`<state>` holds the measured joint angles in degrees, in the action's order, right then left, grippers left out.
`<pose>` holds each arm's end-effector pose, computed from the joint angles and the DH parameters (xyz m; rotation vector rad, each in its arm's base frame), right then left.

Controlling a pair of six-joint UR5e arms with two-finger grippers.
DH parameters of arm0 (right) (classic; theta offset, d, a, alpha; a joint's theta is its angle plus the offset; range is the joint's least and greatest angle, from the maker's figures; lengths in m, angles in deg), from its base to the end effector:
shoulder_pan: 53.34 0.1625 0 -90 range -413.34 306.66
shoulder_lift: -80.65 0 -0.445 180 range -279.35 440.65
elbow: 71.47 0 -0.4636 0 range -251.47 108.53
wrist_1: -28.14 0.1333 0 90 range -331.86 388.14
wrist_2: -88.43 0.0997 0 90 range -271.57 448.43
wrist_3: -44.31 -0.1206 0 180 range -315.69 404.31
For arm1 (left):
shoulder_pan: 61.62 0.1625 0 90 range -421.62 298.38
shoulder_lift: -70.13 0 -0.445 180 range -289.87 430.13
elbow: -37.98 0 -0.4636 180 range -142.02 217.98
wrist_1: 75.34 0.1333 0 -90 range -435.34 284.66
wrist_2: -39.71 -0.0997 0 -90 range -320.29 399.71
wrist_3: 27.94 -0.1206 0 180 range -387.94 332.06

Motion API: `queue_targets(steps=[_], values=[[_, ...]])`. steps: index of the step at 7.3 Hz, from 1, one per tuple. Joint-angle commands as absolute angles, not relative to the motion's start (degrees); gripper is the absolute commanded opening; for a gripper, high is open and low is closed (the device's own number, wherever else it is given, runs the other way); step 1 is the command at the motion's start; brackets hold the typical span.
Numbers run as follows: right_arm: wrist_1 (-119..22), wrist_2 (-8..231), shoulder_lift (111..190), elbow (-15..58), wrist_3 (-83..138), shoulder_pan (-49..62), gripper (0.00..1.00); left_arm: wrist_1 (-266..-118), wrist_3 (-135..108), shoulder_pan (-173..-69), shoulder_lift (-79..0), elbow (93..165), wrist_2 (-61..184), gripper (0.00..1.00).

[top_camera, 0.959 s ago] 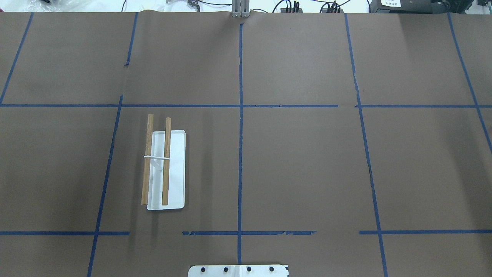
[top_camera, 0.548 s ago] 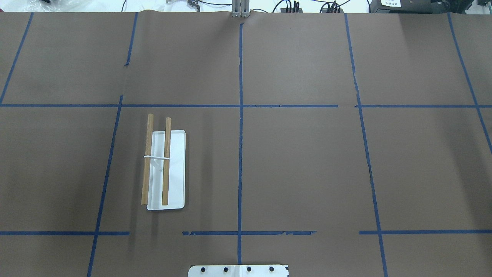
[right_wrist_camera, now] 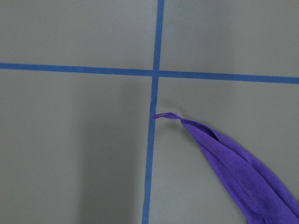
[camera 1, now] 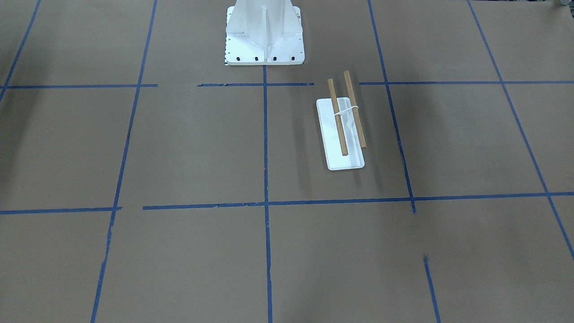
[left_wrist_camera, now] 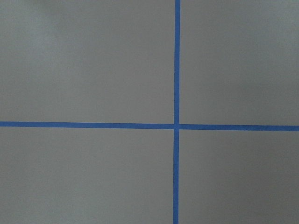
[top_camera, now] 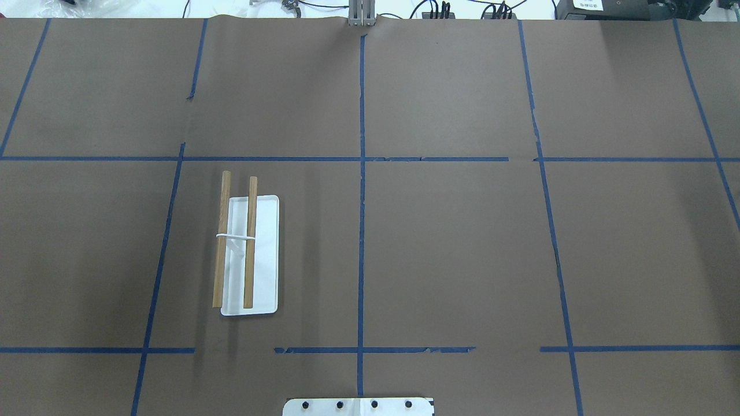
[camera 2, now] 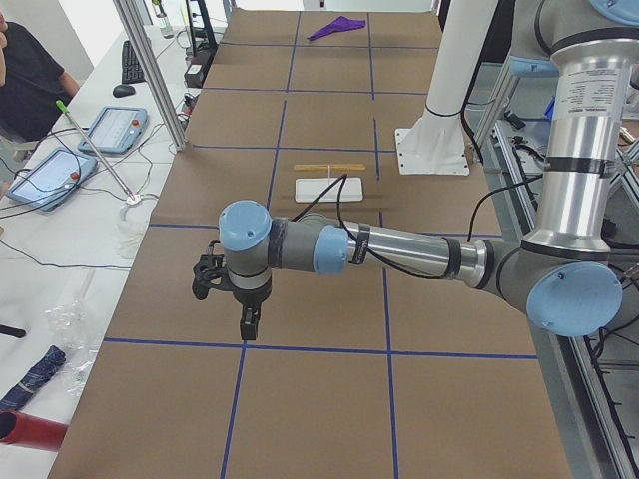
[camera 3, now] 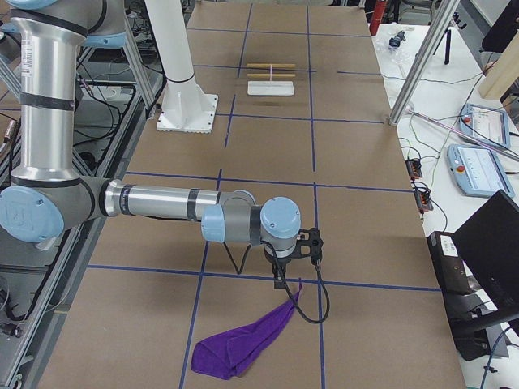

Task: Hang towel on rack

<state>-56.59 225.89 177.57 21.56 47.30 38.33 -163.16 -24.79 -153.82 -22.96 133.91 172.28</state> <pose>0.0593 -0.5090 0.7148 0.0564 -0.8267 -0.0317 -0.0744 -0.5890 0.6105 0.1077 0.7430 -0.0446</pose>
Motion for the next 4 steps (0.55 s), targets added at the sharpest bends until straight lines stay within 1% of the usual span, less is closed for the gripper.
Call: queue_targets(steps=[1,4], values=[[-43.92,223.63,178.21,10.59,55.57,38.42,1.0,-163.14,-24.78,-153.82,-22.94,134.92,172.34,1.0],[-36.03,222.73,177.51,-3.4,71.76,38.33,1.0,-163.14,-24.69,-153.91,-22.86,135.89,172.34,1.0]])
